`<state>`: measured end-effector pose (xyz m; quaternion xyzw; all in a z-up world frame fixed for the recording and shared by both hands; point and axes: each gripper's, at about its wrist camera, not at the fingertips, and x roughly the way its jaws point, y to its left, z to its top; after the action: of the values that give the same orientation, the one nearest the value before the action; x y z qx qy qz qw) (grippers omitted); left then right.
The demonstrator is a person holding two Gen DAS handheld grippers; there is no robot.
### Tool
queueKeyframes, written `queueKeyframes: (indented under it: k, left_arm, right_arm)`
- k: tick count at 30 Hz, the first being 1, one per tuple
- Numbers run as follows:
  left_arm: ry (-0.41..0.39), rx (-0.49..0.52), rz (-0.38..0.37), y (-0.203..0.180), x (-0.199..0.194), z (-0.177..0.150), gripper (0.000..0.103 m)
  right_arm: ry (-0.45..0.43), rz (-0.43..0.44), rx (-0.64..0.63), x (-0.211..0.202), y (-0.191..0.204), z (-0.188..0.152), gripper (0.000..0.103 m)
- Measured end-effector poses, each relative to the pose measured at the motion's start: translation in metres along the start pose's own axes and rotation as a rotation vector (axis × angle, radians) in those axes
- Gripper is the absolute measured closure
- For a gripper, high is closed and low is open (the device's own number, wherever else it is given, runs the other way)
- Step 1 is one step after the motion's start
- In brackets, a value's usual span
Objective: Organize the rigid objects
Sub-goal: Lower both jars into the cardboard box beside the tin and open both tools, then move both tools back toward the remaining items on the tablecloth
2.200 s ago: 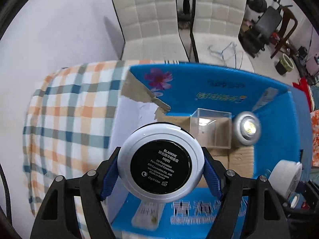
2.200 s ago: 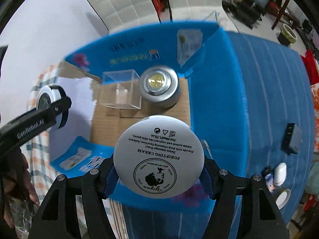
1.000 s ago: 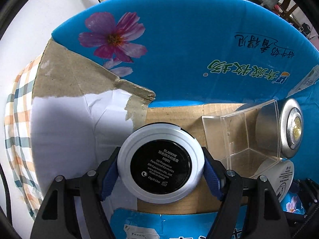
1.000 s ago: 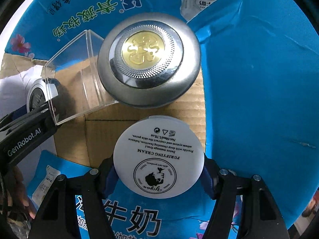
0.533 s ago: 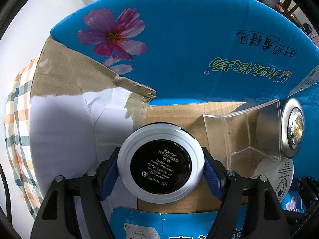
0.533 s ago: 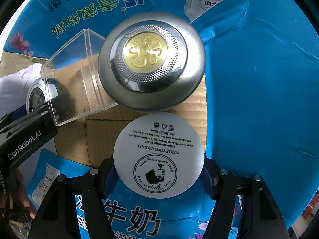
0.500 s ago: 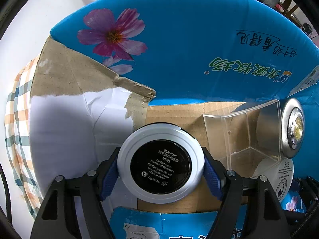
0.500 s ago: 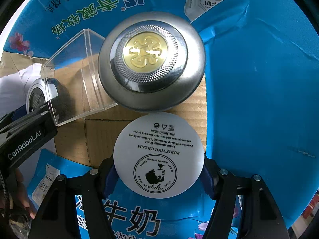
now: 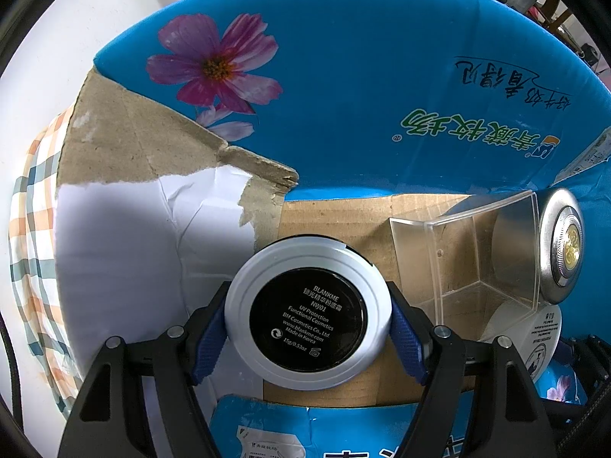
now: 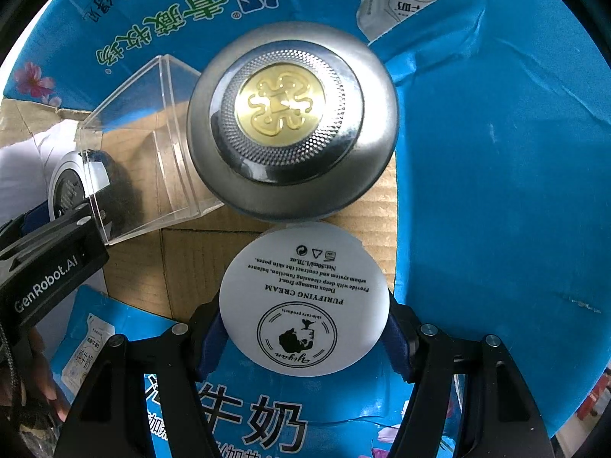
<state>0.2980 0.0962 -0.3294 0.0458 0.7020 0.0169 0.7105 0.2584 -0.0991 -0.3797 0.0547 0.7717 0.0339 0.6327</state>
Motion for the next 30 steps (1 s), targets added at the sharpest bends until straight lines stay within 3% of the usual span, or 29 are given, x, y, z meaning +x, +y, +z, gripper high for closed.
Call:
queueKeyframes:
  k: [13, 19, 20, 23, 24, 30]
  left_arm:
    - [0.056, 0.023, -0.01, -0.001, 0.01, -0.002, 0.029]
    - [0.096, 0.027, -0.045, 0.005, 0.003, -0.01, 0.029]
    - [0.097, 0.029, -0.05, 0.007, -0.001, -0.012, 0.027]
    - [0.071, 0.03, -0.052, 0.011, -0.016, -0.018, 0.005]
    - [0.056, 0.03, -0.051, 0.012, -0.024, -0.022, 0.003]
    - [-0.019, 0.036, -0.09, 0.011, -0.074, -0.045, 0.001]
  right_arm:
    - [0.046, -0.009, -0.033, 0.001, 0.006, 0.007, 0.028]
    - [0.053, -0.003, -0.08, -0.014, 0.012, -0.001, 0.007]
    - [0.049, -0.01, -0.094, -0.018, 0.013, -0.004, 0.005]
    - [0.033, -0.004, -0.13, -0.036, 0.014, -0.014, 0.004]
    - [0.03, -0.004, -0.141, -0.042, 0.014, -0.018, 0.004]
    - [-0.039, 0.019, -0.208, -0.093, 0.012, -0.055, 0.004]
